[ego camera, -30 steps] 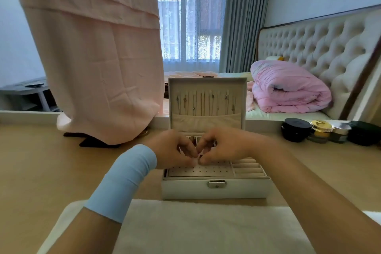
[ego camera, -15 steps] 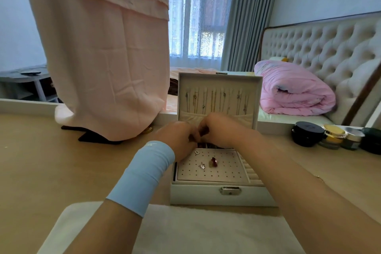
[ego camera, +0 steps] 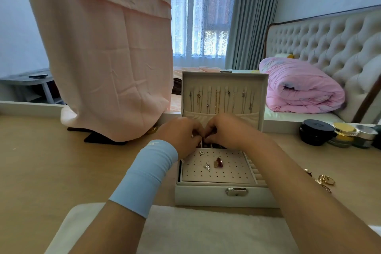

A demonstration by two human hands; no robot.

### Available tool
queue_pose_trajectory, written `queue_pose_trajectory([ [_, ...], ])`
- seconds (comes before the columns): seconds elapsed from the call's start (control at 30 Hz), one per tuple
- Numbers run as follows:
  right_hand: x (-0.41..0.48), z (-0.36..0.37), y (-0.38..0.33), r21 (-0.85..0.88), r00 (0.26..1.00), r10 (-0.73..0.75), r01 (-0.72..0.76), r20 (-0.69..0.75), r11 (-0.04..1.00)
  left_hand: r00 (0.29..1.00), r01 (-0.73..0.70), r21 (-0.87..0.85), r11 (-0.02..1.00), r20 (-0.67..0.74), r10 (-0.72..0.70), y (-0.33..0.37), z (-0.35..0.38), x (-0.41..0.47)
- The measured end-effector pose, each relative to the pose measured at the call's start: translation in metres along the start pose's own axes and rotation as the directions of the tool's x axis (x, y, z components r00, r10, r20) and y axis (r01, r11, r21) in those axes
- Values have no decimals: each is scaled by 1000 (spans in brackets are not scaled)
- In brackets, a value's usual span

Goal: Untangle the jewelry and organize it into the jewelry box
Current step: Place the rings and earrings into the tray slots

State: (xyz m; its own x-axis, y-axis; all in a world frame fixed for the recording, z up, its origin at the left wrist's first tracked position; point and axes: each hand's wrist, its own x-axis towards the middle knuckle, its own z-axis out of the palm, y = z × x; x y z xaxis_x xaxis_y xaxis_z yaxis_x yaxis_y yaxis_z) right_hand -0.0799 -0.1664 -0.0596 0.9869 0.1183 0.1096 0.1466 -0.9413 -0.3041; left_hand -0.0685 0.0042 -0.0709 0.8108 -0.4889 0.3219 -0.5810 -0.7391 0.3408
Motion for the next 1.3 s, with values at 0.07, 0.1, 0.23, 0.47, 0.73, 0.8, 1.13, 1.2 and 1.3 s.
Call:
queue_pose_trajectory([
  [0.07,-2,0,-1,-8,1000,2,-2,-17,1000,1000,-9,5,1000,-21,9,1,-1,0],
  [0.1,-3,1,-1,-23,1000,-1,0,-18,1000,999,-16,-2,1000,-29,16,2,-2,1],
  [0.23,-3,4,-2,-19,999,-19,18,-48,1000,996,-54,48,997,-72,57,3,-2,1],
  [0.47,-5,0,4,102,1000,5,-7,25,995,984,-90,199,976,-132,117,5,0,-1],
  [0.73,-6,-18,16,345,970,108,-28,-216,938,989,-144,329,933,83,123,8,8,3],
  [0.8,-6,-18,15,345,973,107,-31,-203,938,984,-158,371,915,133,116,10,10,4],
  [1.13,-11,-15,3,303,997,52,-35,-49,952,983,-98,456,885,181,15,5,14,13],
  [1.2,-11,-16,3,261,998,62,-57,-10,964,984,-89,428,899,178,12,2,14,14],
  [1.3,-13,-17,4,208,999,46,-50,26,977,983,-82,390,917,186,9,0,13,15],
])
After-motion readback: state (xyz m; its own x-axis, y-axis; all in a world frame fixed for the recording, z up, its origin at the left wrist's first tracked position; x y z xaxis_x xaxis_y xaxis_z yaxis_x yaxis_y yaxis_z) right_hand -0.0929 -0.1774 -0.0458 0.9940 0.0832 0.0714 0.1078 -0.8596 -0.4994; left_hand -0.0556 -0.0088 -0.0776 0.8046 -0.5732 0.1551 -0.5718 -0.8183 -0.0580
